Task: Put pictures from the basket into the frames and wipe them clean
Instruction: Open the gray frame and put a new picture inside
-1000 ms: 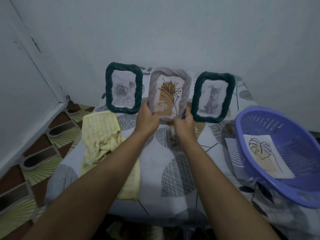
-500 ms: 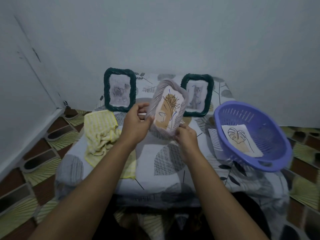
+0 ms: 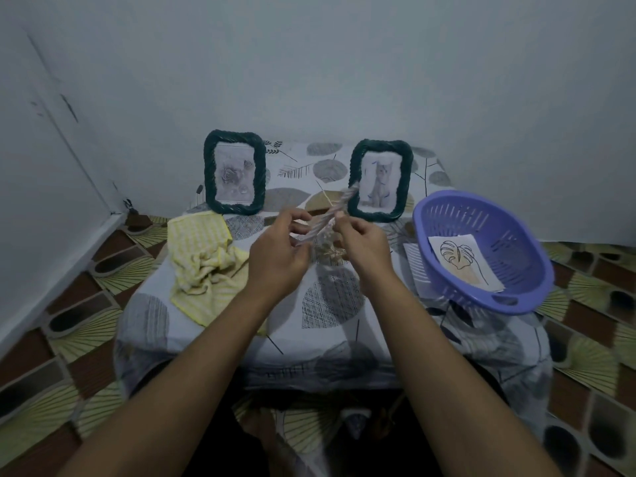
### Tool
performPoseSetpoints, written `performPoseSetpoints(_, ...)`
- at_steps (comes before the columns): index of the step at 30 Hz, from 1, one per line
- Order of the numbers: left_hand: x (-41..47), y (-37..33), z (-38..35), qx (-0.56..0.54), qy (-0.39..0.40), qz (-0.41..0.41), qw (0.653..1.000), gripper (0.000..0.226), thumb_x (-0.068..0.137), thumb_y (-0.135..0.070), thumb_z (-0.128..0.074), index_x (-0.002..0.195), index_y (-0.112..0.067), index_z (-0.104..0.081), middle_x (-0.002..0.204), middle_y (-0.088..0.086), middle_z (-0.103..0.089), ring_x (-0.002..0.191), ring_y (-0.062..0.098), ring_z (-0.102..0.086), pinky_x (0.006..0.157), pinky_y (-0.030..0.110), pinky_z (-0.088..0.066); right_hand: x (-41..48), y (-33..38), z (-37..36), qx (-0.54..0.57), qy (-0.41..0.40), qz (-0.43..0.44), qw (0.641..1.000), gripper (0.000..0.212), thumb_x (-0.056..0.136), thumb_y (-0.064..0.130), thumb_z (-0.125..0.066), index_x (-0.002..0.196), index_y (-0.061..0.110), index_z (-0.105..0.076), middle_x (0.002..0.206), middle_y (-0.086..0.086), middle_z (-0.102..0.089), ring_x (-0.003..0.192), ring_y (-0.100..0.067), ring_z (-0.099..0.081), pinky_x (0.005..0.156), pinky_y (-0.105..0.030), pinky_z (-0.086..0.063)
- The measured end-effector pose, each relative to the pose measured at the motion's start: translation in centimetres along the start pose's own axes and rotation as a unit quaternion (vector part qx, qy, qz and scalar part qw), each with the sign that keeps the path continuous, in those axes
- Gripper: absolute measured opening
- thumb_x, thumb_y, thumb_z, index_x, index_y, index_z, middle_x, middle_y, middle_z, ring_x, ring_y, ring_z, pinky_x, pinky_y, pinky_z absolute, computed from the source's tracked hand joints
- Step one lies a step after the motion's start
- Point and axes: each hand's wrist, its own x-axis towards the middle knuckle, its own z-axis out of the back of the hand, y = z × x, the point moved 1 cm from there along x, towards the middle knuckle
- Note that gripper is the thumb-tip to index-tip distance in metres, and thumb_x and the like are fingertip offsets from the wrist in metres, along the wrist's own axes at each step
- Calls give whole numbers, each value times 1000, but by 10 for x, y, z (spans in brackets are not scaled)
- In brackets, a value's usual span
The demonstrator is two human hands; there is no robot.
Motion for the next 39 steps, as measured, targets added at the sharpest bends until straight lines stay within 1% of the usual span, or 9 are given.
performPoseSetpoints(7, -13, 4, -18, 113, 26, -121, 986, 30, 84, -16, -69, 108, -25, -54, 91, 1, -66, 85, 23, -62, 67, 43, -55, 3, -2, 4, -14, -84, 9, 996, 23, 80, 40, -71, 63, 24, -76, 69, -4, -74, 74, -30, -73, 76, -51, -60)
performPoseSetpoints(11, -11, -2, -11, 12, 118, -90, 989, 27, 77, -26, -84, 93, -14, -66, 83, -4, -68, 75, 9, -64, 70, 25, -53, 4, -13, 13, -28, -102, 15, 994, 28, 70, 39, -65, 77, 14, -75, 74, -17, -71, 65, -28, -68, 67, -52, -57)
performPoseSetpoints(17, 2, -2, 10, -57, -33, 36, 997, 26, 90, -37, -60, 79, -16, -70, 67, -8, -63, 63, 2, -54, 60, 17, -39, 5, -22, 25, -73, -99, 39, 992, 48, 72, 41, -54, 77, -6, -63, 61, -17, -59, 58, -17, -49, 58, -34, -39)
performPoseSetpoints(21, 10, 17, 14, -49, 13, 145, 988, 27, 99, -31, -53, 108, -20, -76, 114, 0, -72, 105, 14, -62, 92, 29, -47, 7, -28, 32, -53, -84, 39, 994, 54, 71, 45, -52, 76, -9, -57, 63, -8, -48, 62, -16, -42, 62, -34, -37)
performPoseSetpoints(23, 10, 34, 10, -46, 70, 176, 981, 31, 96, -37, -49, 99, -23, -76, 114, 4, -72, 111, 24, -62, 99, 37, -48, 6, -30, 34, -48, -69, 32, 996, 55, 77, 48, -55, 77, -6, -61, 64, -16, -53, 63, -16, -45, 63, -36, -40)
performPoseSetpoints(29, 6, 44, 4, -110, 97, 223, 964, 40, 88, -47, -55, 112, -22, -76, 113, -11, -73, 111, 17, -64, 98, 36, -51, 1, -37, 39, -26, -51, 5, 998, 21, 92, 36, -62, 92, 19, -74, 92, -4, -74, 86, -23, -68, 83, -44, -57)
performPoseSetpoints(32, 1, 39, 1, -163, 125, 199, 958, 20, 99, -39, -57, 93, -32, -75, 92, -21, -73, 80, -6, -62, 68, 16, -48, -2, -39, 40, 0, -58, -18, 998, 6, 97, 32, -63, 101, 27, -62, 108, -10, -71, 100, -24, -68, 89, -45, -56)
performPoseSetpoints(36, -7, 36, -9, -176, 112, 191, 959, 9, 93, -42, -65, 90, -34, -67, 91, -15, -69, 80, 3, -67, 60, 8, -48, -9, -33, 36, -20, -18, -19, 999, 42, 89, 47, -68, 118, 21, -53, 117, 1, -62, 103, -12, -61, 81, -28, -52)
performPoseSetpoints(39, -12, 36, -16, -163, 86, 187, 965, 14, 84, -43, -76, 91, -34, -68, 91, -12, -72, 83, 13, -72, 74, 31, -60, -10, -34, 37, -62, 9, -19, 998, 57, 82, 43, -79, 125, 21, -49, 112, 9, -59, 96, -4, -58, 67, -21, -48)
